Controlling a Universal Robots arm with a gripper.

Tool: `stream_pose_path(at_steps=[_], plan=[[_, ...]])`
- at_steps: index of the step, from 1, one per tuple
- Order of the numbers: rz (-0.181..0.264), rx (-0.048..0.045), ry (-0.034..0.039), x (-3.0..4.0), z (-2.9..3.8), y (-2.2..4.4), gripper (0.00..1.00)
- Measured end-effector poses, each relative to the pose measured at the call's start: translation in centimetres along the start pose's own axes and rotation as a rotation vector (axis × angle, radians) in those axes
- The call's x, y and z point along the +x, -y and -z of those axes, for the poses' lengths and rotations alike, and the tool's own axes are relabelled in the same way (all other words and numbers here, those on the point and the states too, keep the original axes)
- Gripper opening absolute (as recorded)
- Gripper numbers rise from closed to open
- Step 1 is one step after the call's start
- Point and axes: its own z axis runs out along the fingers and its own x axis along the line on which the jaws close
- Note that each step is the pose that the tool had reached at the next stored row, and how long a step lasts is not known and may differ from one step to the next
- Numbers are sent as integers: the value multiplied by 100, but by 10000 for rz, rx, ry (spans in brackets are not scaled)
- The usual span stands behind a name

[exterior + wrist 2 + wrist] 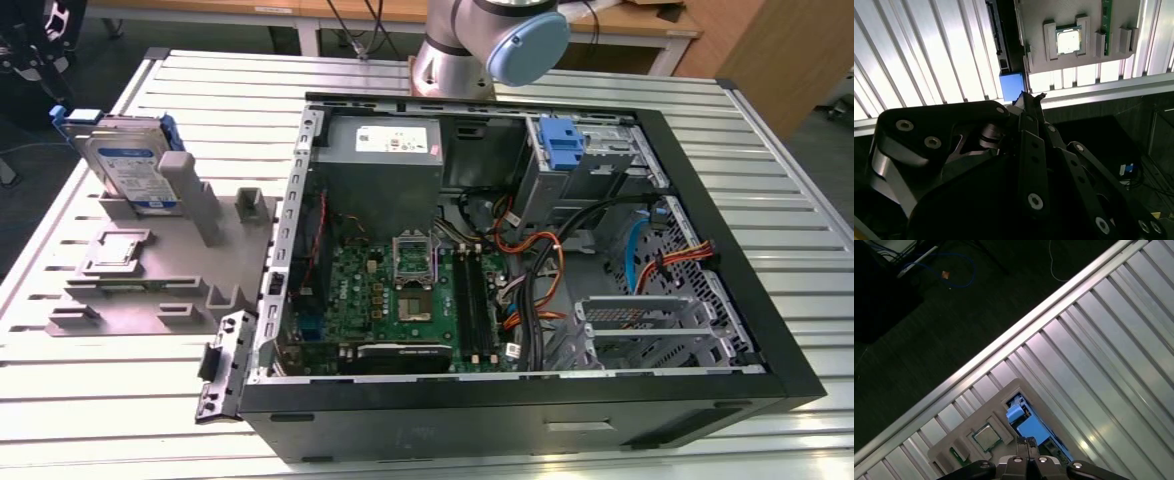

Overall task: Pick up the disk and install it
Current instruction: 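Pick up the disk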

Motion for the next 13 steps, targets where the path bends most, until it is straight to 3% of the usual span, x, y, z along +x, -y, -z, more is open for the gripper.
stream_pose_path(at_steps=[13], plan=[[96,0,-5,0,0,0,10]])
